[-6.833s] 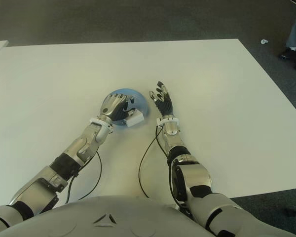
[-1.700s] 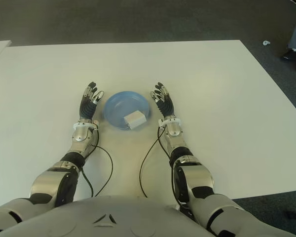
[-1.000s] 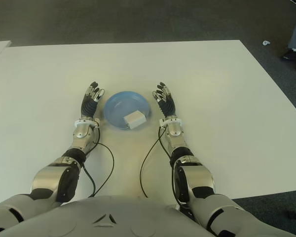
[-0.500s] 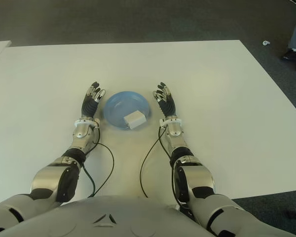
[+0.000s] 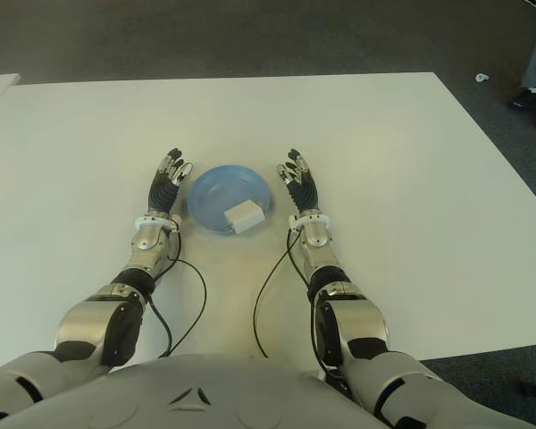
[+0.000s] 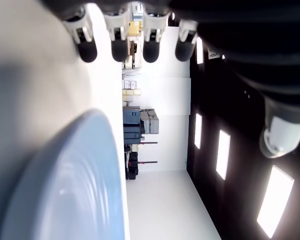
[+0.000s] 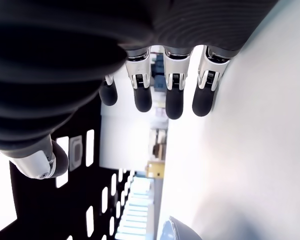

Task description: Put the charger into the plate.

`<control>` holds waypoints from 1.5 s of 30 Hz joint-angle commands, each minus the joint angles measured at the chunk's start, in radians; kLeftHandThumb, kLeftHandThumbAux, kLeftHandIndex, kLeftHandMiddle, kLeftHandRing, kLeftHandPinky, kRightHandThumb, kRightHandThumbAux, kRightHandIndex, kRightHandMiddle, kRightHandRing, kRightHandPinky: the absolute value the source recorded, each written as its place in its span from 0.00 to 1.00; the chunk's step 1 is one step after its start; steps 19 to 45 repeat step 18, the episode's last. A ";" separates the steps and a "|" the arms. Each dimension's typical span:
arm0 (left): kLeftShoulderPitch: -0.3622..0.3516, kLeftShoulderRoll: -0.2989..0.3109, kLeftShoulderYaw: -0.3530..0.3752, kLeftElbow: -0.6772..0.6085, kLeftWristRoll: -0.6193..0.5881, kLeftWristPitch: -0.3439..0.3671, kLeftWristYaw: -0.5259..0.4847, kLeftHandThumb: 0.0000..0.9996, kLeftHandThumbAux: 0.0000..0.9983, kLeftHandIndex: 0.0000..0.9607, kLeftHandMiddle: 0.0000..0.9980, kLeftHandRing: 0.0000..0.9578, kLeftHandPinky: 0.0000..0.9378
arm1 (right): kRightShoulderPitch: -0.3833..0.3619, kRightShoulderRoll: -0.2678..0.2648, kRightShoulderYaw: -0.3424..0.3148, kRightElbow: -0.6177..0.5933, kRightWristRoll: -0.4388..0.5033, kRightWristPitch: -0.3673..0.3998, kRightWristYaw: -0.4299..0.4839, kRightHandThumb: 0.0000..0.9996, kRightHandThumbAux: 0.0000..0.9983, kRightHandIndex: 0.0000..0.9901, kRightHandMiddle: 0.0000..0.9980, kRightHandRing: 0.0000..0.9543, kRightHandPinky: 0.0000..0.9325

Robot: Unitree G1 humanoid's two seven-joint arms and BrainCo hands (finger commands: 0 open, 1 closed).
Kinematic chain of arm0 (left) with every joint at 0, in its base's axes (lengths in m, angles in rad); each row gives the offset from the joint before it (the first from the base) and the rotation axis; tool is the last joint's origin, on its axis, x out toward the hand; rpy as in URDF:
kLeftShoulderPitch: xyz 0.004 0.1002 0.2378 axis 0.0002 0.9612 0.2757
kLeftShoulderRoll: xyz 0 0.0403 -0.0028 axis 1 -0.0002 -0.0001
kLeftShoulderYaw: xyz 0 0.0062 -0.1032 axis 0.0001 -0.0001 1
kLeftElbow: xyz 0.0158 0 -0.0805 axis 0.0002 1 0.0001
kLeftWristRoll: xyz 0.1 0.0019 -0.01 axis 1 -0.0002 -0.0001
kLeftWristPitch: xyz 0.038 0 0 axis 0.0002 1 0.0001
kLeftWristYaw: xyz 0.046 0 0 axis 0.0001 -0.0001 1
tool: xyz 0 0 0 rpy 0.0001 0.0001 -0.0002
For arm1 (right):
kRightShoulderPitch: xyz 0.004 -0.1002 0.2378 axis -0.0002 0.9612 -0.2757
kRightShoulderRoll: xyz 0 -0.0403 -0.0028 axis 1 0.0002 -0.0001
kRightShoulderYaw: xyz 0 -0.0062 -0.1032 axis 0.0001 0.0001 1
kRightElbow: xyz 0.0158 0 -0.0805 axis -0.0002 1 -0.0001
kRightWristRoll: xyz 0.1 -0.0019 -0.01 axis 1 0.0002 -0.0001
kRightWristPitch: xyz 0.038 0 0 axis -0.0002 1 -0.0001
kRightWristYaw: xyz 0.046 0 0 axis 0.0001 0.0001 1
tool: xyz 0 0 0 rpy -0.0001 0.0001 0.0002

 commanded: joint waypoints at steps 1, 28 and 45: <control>0.070 -0.006 -0.008 0.062 0.006 0.073 -0.026 0.00 0.49 0.00 0.00 0.00 0.00 | 0.142 0.006 -0.011 0.086 0.021 0.079 0.000 0.00 0.45 0.05 0.10 0.11 0.12; 0.112 -0.014 -0.018 0.042 0.013 0.058 -0.036 0.07 0.56 0.00 0.00 0.00 0.00 | 0.194 -0.005 -0.013 0.069 0.024 0.051 0.017 0.00 0.48 0.05 0.11 0.11 0.14; 0.112 -0.014 -0.018 0.042 0.013 0.058 -0.036 0.07 0.56 0.00 0.00 0.00 0.00 | 0.194 -0.005 -0.013 0.069 0.024 0.051 0.017 0.00 0.48 0.05 0.11 0.11 0.14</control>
